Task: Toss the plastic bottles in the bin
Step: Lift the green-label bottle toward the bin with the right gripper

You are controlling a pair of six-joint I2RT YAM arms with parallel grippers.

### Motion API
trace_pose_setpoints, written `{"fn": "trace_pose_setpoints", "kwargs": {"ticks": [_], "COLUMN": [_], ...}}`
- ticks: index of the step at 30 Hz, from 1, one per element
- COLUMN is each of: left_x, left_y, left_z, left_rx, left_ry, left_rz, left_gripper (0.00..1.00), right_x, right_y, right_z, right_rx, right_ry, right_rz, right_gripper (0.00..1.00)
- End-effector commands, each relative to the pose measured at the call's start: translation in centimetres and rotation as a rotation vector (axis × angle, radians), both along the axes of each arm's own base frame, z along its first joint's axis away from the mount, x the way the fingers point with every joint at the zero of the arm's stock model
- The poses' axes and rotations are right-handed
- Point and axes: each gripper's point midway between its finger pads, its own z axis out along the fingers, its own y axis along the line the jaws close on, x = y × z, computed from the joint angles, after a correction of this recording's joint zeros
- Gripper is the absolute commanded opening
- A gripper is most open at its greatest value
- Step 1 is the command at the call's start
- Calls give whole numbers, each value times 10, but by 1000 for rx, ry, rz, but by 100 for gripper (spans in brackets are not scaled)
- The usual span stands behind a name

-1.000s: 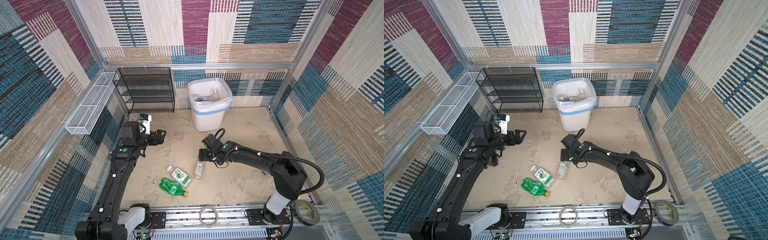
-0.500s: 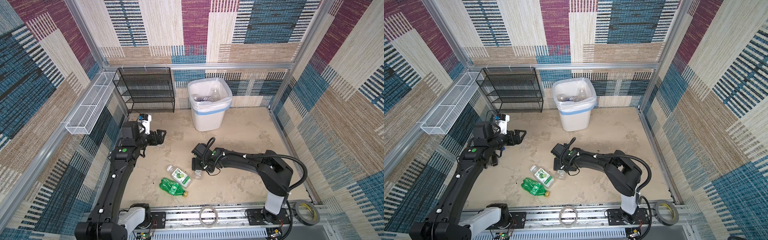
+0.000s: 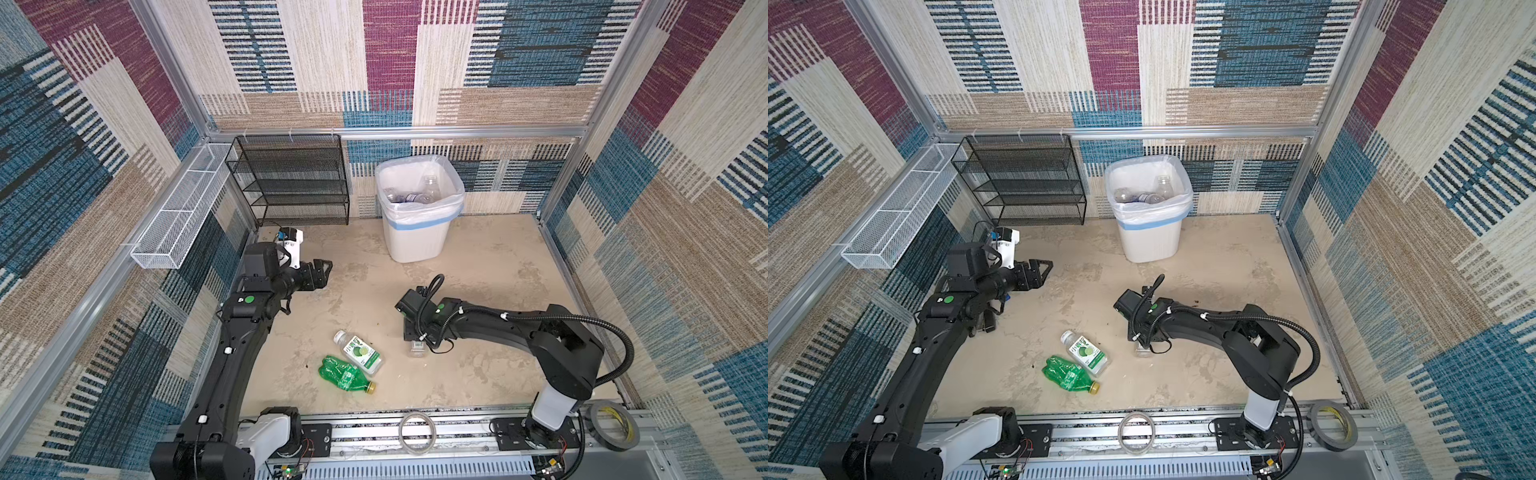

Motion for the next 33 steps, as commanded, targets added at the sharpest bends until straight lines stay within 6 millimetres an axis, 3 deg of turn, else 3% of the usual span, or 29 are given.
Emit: {"fn": "trace_pose_setpoints", "kwargs": {"ticks": [1,5,9,14,19,26,33], "left_x": [2,3,4,6,7,5,-1], "left_y": [0,-2,-3,-7,-10,-19,-26], "left_z": [3,3,1,0,-2,2,10], "left_rx": [-3,-8,-15,-34,-53,-80,-88], "left_ry": [-13,-13,-22,-31,-39,-86,-142], "left_rz": [-2,-7,-15,-29,-46,-92,-127], "left_gripper": [84,83,83,83,83,83,83], "right_x": [10,24,45,68,78,65,18], "right_y": [-10,-21,-34,-63,-95,-137,-170], "right_z": [8,30,68,127,205,311,390], "right_rx": [-16,0,43,114,194,226,292], "right_ry": [-51,-128,-264,-463,-744,-1162,-1572], "right_rz": [-16,-37,-58,-104,-147,-201,-228], "right_gripper": [57,57,57,54,53,56,56]}}
